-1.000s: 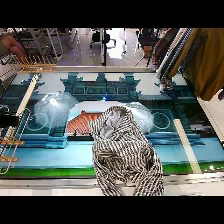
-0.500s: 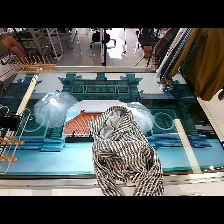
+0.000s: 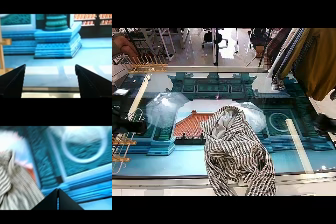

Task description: Fold the clothes and pants, and hang the long-sleeved shirts on hangers.

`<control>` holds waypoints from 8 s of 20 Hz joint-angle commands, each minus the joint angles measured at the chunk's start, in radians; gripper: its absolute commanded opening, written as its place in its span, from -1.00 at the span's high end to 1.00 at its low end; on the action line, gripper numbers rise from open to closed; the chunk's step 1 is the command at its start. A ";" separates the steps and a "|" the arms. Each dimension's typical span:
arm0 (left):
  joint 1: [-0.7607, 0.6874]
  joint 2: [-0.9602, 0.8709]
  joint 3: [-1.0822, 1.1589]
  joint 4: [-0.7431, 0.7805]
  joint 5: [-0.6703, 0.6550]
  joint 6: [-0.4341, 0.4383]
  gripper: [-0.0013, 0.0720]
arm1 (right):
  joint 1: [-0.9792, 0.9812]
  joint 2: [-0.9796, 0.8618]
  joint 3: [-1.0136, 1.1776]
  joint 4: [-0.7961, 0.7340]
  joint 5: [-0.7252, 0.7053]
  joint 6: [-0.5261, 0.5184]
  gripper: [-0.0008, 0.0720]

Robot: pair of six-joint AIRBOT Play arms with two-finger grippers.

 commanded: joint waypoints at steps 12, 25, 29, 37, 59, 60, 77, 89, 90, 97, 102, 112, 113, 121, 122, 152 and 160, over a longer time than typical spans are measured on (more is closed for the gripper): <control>-0.068 -0.102 -0.276 -0.654 0.172 -0.034 -0.95 | 1.036 -0.129 -0.128 -0.195 -0.542 0.515 -0.47; -0.298 -0.722 0.146 -0.831 0.357 -0.084 -0.94 | 0.790 -0.449 -0.016 -0.170 -0.416 0.293 -0.47; -0.317 -0.836 0.262 -0.907 0.359 -0.083 -0.71 | 0.808 -0.645 0.149 -0.089 -0.381 0.236 -0.42; -0.305 -0.791 0.266 -1.026 0.320 -0.063 0.91 | 0.854 -0.648 0.323 -0.353 -0.108 0.376 0.85; -0.121 -0.262 0.446 -1.058 0.215 0.126 0.91 | 0.855 -0.285 0.736 -0.271 0.051 0.422 0.85; -0.140 -0.262 0.359 -1.057 0.217 0.145 0.91 | 0.855 -0.328 0.701 -0.217 0.057 0.416 0.85; -0.208 -0.327 -0.113 -1.095 0.532 0.196 0.91 | 0.949 -0.642 0.211 0.255 -0.314 0.262 -0.37; -0.169 -0.313 -0.091 -1.151 0.539 0.222 0.91 | 0.973 -0.772 0.554 -0.096 -0.429 0.510 0.85; -0.153 -0.304 -0.063 -1.191 0.537 0.222 0.91 | 0.973 -0.734 0.611 -0.220 -0.293 0.528 0.85; -0.143 -0.157 0.305 -1.387 0.515 0.282 0.91 | 0.971 -0.372 1.069 -0.488 -0.256 0.521 0.85; -0.179 0.006 0.167 -1.119 0.466 0.108 0.90 | 0.971 -0.264 0.878 -0.455 -0.142 0.518 0.86; 0.228 0.042 -0.143 -0.564 -0.085 0.081 -0.62 | 1.134 -0.424 0.695 -0.433 0.171 0.305 0.85; 0.346 0.044 -0.143 -0.445 -0.088 0.077 -0.62 | 1.144 -0.424 0.687 -0.431 0.142 0.305 0.85; 0.617 -0.052 -0.140 -0.158 0.278 0.109 -0.17 | 1.165 -0.424 0.682 -0.432 0.028 0.306 0.85; 0.613 -0.071 -0.140 -0.107 0.296 0.088 -0.17 | 1.165 -0.424 0.683 -0.432 0.034 0.306 0.85; 0.592 -0.043 0.113 -1.087 0.108 0.684 0.90 | 1.163 -0.417 0.683 -0.557 -0.005 0.330 0.85; 0.337 -0.297 0.113 -1.306 -0.407 1.004 0.90 | 1.102 -0.351 0.684 -0.803 -0.050 0.194 0.85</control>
